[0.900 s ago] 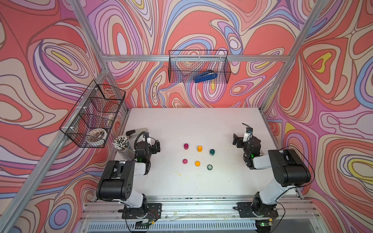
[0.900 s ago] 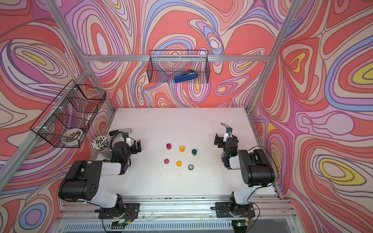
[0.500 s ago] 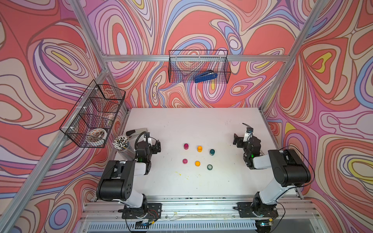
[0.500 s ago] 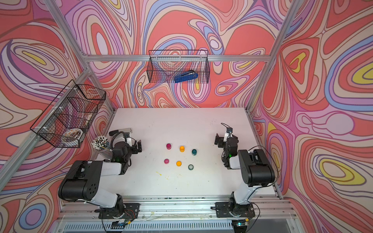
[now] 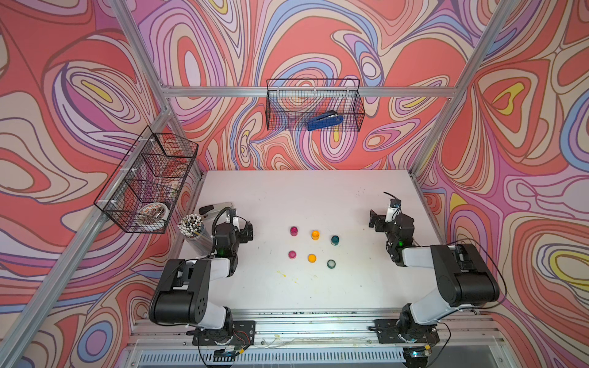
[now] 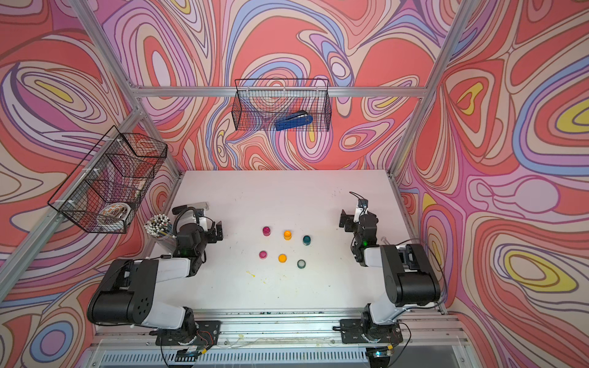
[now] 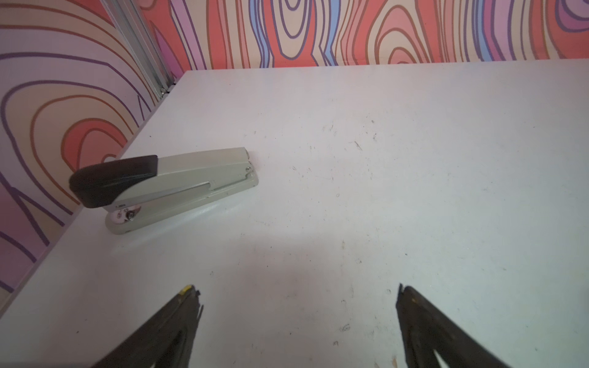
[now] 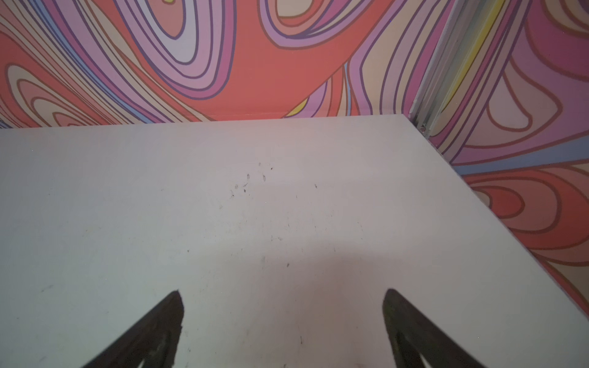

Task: Close the paint jar lid
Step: Pick up the paint jar from the center of the board.

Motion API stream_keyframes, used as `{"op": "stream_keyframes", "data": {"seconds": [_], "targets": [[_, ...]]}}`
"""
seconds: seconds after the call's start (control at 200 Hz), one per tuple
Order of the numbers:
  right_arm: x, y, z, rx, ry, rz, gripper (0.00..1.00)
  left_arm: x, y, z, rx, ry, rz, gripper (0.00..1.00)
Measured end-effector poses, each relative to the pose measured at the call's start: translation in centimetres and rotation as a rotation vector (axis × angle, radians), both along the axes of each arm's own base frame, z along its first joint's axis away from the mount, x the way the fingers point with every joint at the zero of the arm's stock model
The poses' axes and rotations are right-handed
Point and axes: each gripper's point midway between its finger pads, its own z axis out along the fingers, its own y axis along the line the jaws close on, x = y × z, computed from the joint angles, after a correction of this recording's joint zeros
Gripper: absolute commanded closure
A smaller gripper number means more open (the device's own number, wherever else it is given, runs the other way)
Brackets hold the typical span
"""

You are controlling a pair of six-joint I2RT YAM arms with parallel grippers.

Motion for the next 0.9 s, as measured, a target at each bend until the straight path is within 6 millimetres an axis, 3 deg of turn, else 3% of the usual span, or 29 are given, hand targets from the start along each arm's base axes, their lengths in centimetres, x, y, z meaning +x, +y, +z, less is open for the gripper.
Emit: {"op": "stream_keyframes", "data": {"seconds": [0.095,0.185,0.25,0.326,0.401,0.471,0.681,0.811,0.901], "targets": [[1.5,0.7,3.9,0.013,-0.011,0.024,0.02,0.0,-0.3,3.4,0.004,-0.056,0.027,0.07],[2.8,2.7,6.9,0.021,0.002,0.068,0.02,-0.2,-1.7,7.0,-0.054,-0.129,0.016,0.12],[3.2,5.5,8.0,0.017,0.036,0.123,0.03,-0.6,-3.3,9.1,-0.100,-0.156,-0.016,0.13],[2.9,10.1,8.4,0.006,0.085,0.216,0.04,-1.4,-5.8,10.8,-0.141,-0.156,-0.081,0.16],[2.0,14.7,7.8,-0.002,0.141,0.312,0.07,-2.7,-8.2,12.1,-0.186,-0.146,-0.158,0.21],[0.9,18.4,6.6,-0.007,0.196,0.390,0.10,-3.9,-9.1,12.5,-0.218,-0.125,-0.198,0.24],[-1.8,29.1,2.3,-0.034,0.342,0.601,0.22,-6.9,-9.6,10.6,-0.251,0.007,-0.235,0.25],[-2.7,33.9,-0.4,-0.039,0.412,0.680,0.34,-8.4,-9.5,10.9,-0.283,0.023,-0.235,0.25],[-3.3,35.7,-2.0,-0.025,0.459,0.699,0.39,-9.3,-9.3,11.8,-0.300,0.015,-0.235,0.26]]}}
